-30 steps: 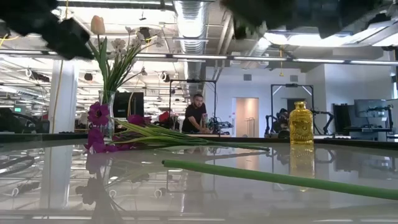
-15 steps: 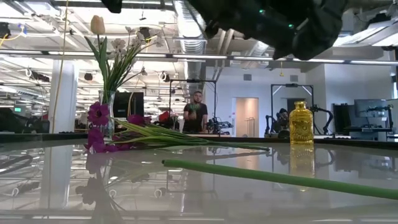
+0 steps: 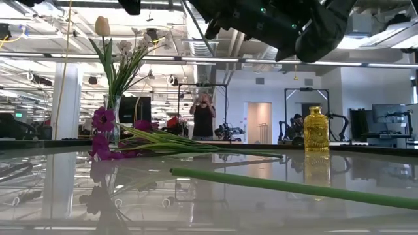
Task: Sort flowers into vase by color
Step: Put the white tulip into the transparent vase
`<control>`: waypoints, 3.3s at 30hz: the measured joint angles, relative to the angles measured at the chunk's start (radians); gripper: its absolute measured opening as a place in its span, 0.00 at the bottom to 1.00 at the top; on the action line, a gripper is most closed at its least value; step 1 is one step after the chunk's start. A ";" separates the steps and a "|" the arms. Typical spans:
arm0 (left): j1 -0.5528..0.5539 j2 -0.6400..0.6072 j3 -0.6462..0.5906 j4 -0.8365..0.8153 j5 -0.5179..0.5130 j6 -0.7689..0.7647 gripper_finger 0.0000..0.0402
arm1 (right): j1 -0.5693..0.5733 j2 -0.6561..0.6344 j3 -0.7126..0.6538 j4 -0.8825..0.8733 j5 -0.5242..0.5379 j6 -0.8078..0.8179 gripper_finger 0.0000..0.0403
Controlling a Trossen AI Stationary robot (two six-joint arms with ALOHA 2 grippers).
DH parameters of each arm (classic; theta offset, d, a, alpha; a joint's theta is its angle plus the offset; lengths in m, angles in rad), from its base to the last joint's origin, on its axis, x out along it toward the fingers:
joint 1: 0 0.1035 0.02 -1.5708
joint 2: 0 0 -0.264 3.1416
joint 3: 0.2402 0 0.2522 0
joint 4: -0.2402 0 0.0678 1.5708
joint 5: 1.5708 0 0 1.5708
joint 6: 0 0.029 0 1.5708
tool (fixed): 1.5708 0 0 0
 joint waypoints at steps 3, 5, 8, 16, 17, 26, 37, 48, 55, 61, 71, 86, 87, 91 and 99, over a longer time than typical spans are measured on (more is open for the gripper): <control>0.001 0.000 0.000 0.015 -0.005 0.011 0.51 | -0.002 0.000 0.000 -0.007 -0.001 0.000 0.04; 0.001 0.000 0.000 0.019 -0.017 0.017 0.51 | -0.002 0.000 0.000 -0.005 0.000 0.000 0.04; 0.002 0.000 0.000 0.018 -0.016 0.019 0.48 | -0.002 0.000 0.000 -0.007 0.000 0.000 0.04; 0.002 0.000 0.000 0.017 -0.007 0.028 0.24 | -0.002 0.000 0.000 -0.008 0.000 0.000 0.04; 0.002 0.000 0.000 0.016 -0.007 0.031 0.20 | -0.002 0.000 0.000 -0.008 -0.001 -0.001 0.05; 0.002 0.000 0.000 0.009 -0.006 0.029 0.01 | 0.012 -0.001 0.000 -0.022 -0.001 -0.001 0.23; 0.001 -0.194 0.000 -0.165 -0.121 -0.020 0.00 | 0.005 -0.088 0.000 -0.232 0.006 -0.001 0.47; 0.001 -0.502 0.024 -0.441 -0.188 -0.086 0.00 | 0.005 -0.146 0.000 -0.496 0.006 -0.035 0.58; 0.002 -0.569 0.148 -0.616 -0.229 -0.060 0.00 | 0.005 -0.146 0.000 -0.542 0.006 -0.021 0.57; 0.001 -0.565 0.274 -0.741 -0.361 0.015 0.00 | 0.003 -0.146 0.000 -0.540 0.033 -0.020 0.57; 0.001 -0.560 0.485 -0.869 -0.485 0.150 0.00 | -0.001 -0.146 0.000 -0.541 0.036 -0.019 0.57; 0.002 -0.560 0.548 -0.842 -0.859 0.428 0.00 | 0.001 -0.146 0.000 -0.541 0.036 -0.016 0.57; 0.002 -0.560 0.548 -0.821 -0.870 0.450 0.00 | 0.001 -0.146 0.000 -0.541 0.036 -0.016 0.57; 0.009 -0.560 0.548 -0.742 -0.875 0.524 0.00 | 0.000 -0.145 0.000 -0.541 0.036 -0.016 0.57; 0.145 -0.513 0.524 -0.732 -0.750 0.522 0.00 | 0.000 -0.145 0.000 -0.539 0.036 -0.016 0.57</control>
